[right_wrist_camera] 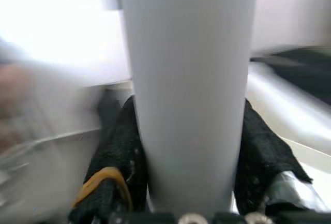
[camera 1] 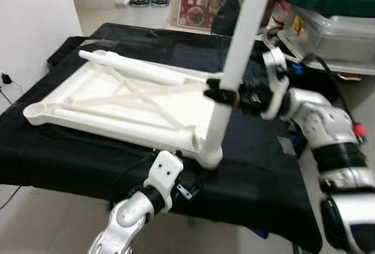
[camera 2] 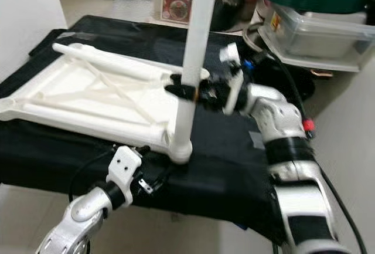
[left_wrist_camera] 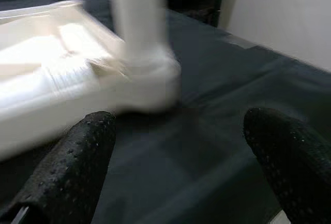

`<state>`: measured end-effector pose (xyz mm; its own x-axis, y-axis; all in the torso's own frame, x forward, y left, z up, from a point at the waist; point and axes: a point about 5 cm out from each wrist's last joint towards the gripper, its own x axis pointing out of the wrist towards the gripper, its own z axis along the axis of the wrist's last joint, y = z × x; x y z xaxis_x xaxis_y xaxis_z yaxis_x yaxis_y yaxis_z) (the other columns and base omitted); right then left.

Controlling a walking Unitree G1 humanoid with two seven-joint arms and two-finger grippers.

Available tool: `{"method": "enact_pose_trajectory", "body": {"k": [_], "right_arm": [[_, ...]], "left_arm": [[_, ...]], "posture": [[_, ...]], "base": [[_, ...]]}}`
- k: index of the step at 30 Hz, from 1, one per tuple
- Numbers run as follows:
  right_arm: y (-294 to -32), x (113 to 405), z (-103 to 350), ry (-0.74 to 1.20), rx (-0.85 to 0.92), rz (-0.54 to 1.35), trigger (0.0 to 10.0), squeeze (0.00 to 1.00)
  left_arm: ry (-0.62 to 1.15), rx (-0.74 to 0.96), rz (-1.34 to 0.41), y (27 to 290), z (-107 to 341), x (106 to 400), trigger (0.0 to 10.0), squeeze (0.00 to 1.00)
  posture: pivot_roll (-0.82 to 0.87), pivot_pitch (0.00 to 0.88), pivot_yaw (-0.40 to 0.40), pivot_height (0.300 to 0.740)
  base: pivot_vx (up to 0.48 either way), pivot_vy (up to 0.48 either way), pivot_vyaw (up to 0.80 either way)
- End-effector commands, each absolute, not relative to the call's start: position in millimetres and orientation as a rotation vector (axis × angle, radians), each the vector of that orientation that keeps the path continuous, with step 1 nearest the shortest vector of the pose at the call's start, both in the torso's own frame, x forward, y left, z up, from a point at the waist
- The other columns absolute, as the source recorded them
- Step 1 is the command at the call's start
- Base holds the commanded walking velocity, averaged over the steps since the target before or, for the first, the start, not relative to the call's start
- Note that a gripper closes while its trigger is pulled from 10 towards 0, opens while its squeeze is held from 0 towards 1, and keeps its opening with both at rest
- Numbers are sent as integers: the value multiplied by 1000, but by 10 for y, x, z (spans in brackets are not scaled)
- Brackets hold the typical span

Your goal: Building children table

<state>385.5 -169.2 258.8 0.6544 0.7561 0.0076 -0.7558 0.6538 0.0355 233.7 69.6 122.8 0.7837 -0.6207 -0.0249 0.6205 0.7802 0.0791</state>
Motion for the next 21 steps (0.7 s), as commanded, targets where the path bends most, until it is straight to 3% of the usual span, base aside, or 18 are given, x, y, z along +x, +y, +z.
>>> {"method": "enact_pose_trajectory", "body": {"k": [1,3,5,7,9,10,12,16,19,20,21], "right_arm": [[-1946,3955,2282,139,70,544,0,0],[-1988,3985,2269,149,89,464,0,0],[-2096,4029,2224,163,95,264,0,0],[-2096,4029,2224,163,95,264,0,0],[-2222,4030,2137,187,92,2,0,0],[-2222,4030,2137,187,92,2,0,0],[-2275,3998,2072,202,87,-202,0,0],[-2251,3984,2084,190,96,-354,0,0],[-2251,3984,2084,190,96,-354,0,0],[-2180,4005,2112,186,113,-357,10000,0],[-2180,4005,2112,186,113,-357,10000,0]], "left_arm": [[7,96,-674,699,1206,2327,10000,0],[7,96,-674,700,1206,2328,10000,0],[6,98,-674,700,1207,2331,10000,0],[6,98,-674,700,1207,2331,10000,0],[5,100,-674,699,1209,2334,10000,0],[5,100,-674,699,1209,2334,10000,0],[4,101,-673,697,1210,2332,10000,0],[3,101,-671,695,1211,2332,10000,0],[3,101,-671,695,1211,2332,10000,0],[3,101,-671,693,1210,2330,10000,0],[3,101,-671,693,1210,2330,10000,0]], "posture": [[134,41,-75,740],[134,41,-75,740],[134,40,-75,740],[134,40,-75,740],[133,42,-75,740],[133,42,-75,740],[129,43,-73,740],[130,43,-75,740],[130,43,-75,740],[133,42,-79,740],[133,42,-79,740]], "base": [[0,0,0],[0,0,0],[0,0,0],[0,0,0],[0,0,0],[0,0,0],[0,0,0],[0,0,0],[0,0,0],[0,0,0],[0,0,0]]}}
